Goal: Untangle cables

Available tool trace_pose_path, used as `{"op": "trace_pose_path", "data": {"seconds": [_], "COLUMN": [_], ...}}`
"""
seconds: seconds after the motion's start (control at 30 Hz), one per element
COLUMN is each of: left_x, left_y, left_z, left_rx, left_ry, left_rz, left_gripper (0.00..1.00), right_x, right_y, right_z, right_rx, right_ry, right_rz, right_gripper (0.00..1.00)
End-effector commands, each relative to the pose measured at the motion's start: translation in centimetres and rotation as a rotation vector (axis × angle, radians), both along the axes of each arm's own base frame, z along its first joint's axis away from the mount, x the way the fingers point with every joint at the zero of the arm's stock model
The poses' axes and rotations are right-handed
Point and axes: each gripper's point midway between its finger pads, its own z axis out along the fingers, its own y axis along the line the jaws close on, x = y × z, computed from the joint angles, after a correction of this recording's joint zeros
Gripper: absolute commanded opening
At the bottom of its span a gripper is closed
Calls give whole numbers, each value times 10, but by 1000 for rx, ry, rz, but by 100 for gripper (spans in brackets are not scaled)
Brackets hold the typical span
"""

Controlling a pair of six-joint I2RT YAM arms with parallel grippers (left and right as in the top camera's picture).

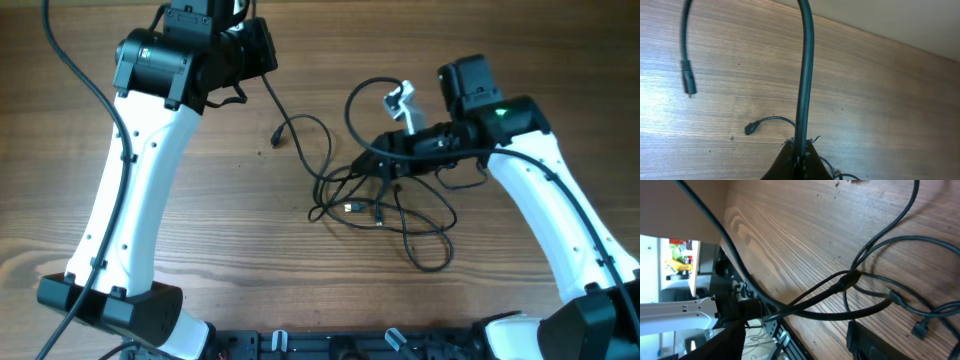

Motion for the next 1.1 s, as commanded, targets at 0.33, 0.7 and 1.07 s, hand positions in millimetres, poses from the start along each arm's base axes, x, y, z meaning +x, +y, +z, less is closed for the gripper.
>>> {"op": "trace_pose_path", "data": {"seconds": [0.33, 0.7, 1.07], "left_x": [-5, -8, -11], "left_y": [16, 7, 1], "left_z": [-2, -2, -2], "left_rx": [18, -45, -70], "left_ry": [25, 48, 61], "left_rz": [66, 52, 29], "left_gripper": [4, 4, 4], "right_x": [-30, -54, -52], "right_y": [-49, -44, -34], "right_z": [48, 1, 11], "right_rx": [-193, -56, 10], "right_ry": [-142, -56, -80], "right_rz": [-266, -365, -325], "right_gripper": [61, 60, 60]}}
